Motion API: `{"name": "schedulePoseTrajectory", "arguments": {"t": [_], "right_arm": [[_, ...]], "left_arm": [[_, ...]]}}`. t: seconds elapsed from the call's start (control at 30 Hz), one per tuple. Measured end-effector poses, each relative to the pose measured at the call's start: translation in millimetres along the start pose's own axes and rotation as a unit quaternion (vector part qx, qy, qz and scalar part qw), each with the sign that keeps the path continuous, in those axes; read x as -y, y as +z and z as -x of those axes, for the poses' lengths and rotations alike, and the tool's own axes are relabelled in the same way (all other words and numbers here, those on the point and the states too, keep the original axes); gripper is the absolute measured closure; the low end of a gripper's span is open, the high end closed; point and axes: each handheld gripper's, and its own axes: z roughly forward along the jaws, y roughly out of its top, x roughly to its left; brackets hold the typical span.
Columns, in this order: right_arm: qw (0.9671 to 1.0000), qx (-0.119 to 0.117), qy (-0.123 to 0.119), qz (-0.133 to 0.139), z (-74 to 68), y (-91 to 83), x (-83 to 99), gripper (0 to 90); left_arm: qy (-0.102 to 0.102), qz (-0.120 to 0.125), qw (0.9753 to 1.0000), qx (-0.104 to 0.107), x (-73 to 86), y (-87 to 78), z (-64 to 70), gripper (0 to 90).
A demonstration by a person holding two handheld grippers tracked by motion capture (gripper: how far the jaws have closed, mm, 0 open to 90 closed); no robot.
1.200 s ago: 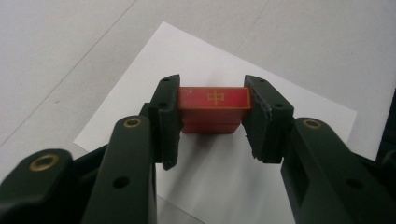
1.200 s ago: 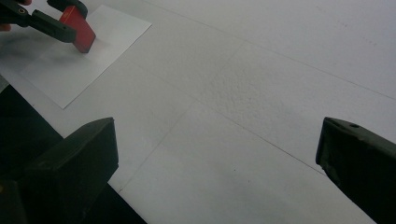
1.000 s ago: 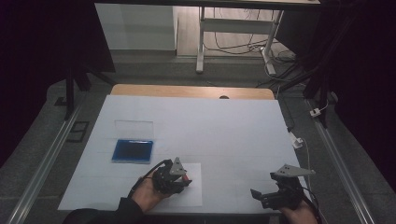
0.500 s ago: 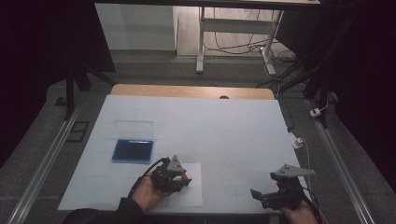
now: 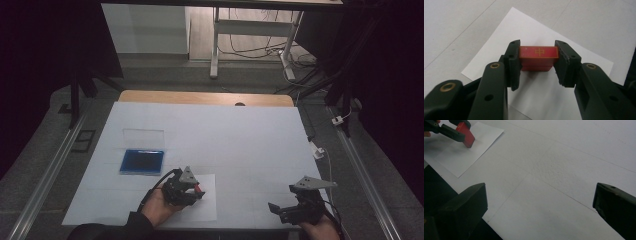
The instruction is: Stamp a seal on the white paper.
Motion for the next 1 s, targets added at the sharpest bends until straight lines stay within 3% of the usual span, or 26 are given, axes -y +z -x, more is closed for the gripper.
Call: {"name": "schedulePoseTrajectory", "arguments": {"t": [0.1, 0.23, 0.8, 1.0], "right_arm": [[1.0, -0.001, -0.001, 0.0, 0.0, 0.1, 0.0, 0.0], [1.0, -0.001, -0.001, 0.0, 0.0, 0.1, 0.0, 0.0], [1.0, -0.001, 0.0, 0.002, 0.6, -0.4, 0.2, 0.0], [1.0, -0.001, 0.001, 0.003, 0.6, -0.4, 0.3, 0.0]], "left_arm": [[0.012, -0.003, 0.9998, -0.015, -1.1, 0.5, 4.9, 59.1], [0.01, -0.004, 0.9999, -0.011, -1.4, 0.5, 3.5, 59.0], [0.032, -0.017, 0.9993, -0.01, -6.7, -0.7, 2.9, 58.7], [0.029, -0.005, 0.9995, -0.013, -7.7, -4.6, 0.9, 58.7]]}}
